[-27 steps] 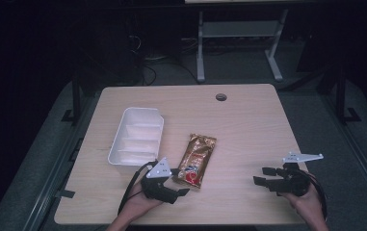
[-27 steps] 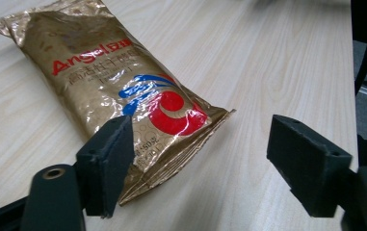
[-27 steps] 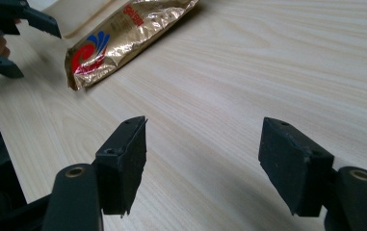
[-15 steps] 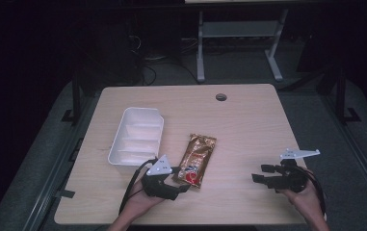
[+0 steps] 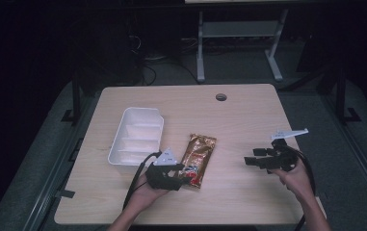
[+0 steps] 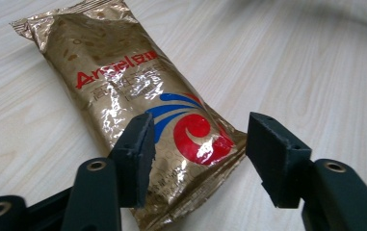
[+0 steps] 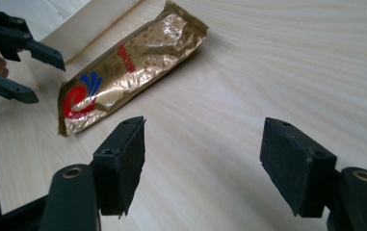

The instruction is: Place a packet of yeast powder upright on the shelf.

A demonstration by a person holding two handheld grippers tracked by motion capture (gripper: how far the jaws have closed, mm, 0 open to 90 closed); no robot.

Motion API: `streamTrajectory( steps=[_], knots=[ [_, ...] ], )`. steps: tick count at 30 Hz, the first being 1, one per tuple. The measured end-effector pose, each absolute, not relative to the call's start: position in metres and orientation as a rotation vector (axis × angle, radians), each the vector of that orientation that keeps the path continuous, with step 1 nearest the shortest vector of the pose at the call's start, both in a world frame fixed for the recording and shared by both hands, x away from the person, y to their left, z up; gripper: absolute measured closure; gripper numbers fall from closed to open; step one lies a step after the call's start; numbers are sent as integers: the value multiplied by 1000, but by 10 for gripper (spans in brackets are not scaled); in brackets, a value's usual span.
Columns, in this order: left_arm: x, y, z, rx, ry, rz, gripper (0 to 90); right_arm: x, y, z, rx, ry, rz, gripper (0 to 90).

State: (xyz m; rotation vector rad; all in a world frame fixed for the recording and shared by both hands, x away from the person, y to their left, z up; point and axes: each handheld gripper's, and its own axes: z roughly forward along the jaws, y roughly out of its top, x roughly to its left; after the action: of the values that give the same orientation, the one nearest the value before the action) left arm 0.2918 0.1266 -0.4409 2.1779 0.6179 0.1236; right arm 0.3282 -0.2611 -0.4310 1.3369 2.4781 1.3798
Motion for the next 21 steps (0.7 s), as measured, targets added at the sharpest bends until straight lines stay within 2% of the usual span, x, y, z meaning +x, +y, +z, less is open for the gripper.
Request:
streamTrajectory(
  steps=[11, 17, 21],
  knots=[
    [302, 116, -440, 2226, 587, 126, 573, 362, -235, -425, 1301, 2560, 1322, 318],
    [307, 115, -439, 2243, 591, 137, 693, 380, -220, -416, 1282, 2594, 1325, 313],
    [309, 116, -441, 2244, 603, 128, 709, 388, -213, -412, 1272, 2600, 1335, 316]
  ],
)
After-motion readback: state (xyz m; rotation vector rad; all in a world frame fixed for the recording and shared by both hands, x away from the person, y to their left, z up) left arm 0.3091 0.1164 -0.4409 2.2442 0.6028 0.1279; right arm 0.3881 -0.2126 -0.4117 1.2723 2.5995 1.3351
